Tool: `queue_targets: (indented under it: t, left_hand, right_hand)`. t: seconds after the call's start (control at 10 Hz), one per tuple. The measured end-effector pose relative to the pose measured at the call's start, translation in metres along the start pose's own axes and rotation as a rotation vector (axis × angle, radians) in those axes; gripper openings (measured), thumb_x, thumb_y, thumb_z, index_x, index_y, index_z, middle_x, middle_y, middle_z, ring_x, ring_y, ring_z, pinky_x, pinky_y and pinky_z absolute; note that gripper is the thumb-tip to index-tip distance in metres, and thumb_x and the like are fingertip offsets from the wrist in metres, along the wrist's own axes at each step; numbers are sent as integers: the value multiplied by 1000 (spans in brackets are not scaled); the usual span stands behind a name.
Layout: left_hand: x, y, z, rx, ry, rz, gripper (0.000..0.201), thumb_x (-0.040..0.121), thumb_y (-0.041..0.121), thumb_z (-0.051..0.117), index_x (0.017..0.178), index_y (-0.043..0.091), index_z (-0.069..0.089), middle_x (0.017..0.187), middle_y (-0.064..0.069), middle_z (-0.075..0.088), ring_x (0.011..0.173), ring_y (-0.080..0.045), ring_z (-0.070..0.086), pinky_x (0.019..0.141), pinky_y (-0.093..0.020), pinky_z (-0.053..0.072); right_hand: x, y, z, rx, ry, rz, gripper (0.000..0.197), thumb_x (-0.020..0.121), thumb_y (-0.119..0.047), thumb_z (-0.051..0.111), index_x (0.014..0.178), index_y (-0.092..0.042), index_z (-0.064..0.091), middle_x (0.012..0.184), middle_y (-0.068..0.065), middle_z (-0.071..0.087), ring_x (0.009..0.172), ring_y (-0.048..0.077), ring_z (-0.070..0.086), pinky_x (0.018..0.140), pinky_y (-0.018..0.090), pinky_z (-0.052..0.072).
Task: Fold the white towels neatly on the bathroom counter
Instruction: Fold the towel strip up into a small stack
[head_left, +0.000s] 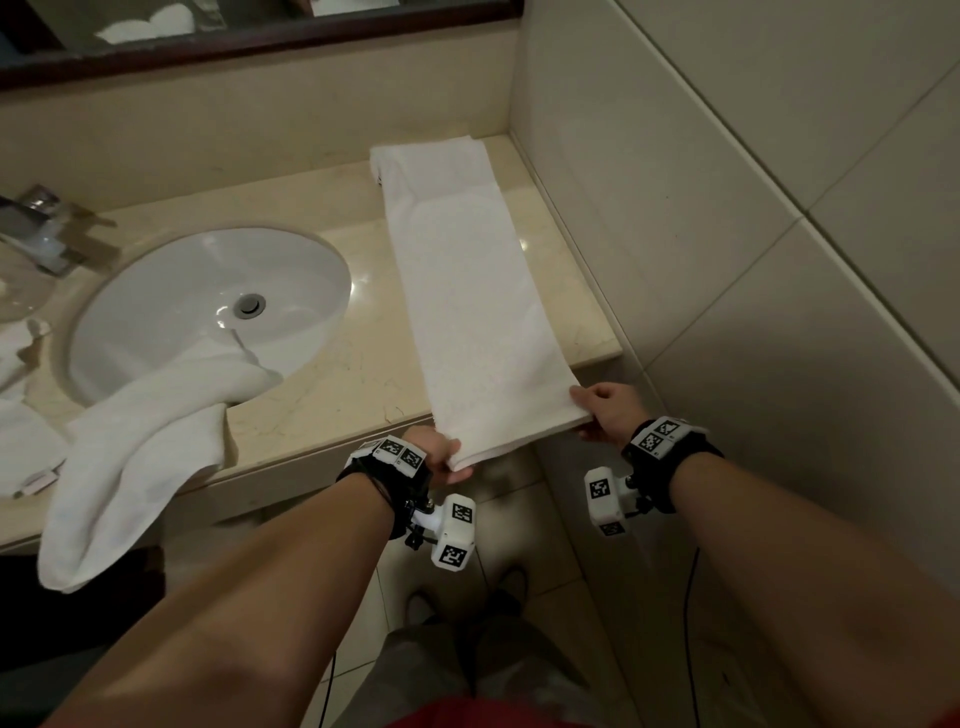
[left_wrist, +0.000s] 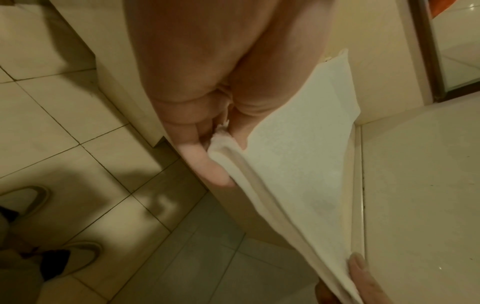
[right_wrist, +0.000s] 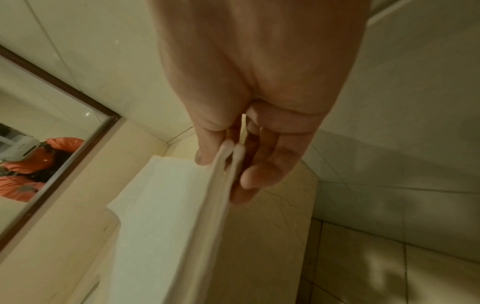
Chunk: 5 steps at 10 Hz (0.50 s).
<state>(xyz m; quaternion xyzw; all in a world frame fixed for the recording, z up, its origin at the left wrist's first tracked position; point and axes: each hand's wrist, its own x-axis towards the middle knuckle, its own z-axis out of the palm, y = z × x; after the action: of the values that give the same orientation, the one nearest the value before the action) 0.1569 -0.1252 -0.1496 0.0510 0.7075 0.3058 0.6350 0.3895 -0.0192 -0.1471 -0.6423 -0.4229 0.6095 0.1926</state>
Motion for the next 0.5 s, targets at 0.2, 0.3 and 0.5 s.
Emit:
queue_targets:
  t: [0.2, 0.3, 0.5]
  left_hand:
    - [-4, 4, 0, 75, -12, -5, 21, 96, -7, 44, 110, 8, 48, 123, -24, 59, 71, -22, 61, 57, -29, 56]
    - [-11, 7, -1, 24, 15, -106, 12, 97, -5, 46, 87, -4, 53, 68, -20, 67, 65, -28, 59, 36, -29, 51]
    - [-21, 6, -1, 16, -32, -66, 8, 88, -11, 59, 92, -7, 55, 85, -21, 60, 71, -30, 60, 41, -32, 55]
  right_hand:
    - [-2, 0, 2, -44, 32, -24, 26, 89, -24, 68, 71, -11, 55, 79, 13, 61, 64, 23, 59, 41, 21, 49]
    - [-3, -1, 2, -51, 36, -26, 24, 90, -22, 67, 73, -10, 56, 78, 13, 61, 59, 20, 59, 40, 21, 48]
    - [-8, -6, 1, -95, 53, -50, 19, 89, -11, 66, 97, -12, 49, 92, 13, 60, 63, 24, 60, 40, 22, 49]
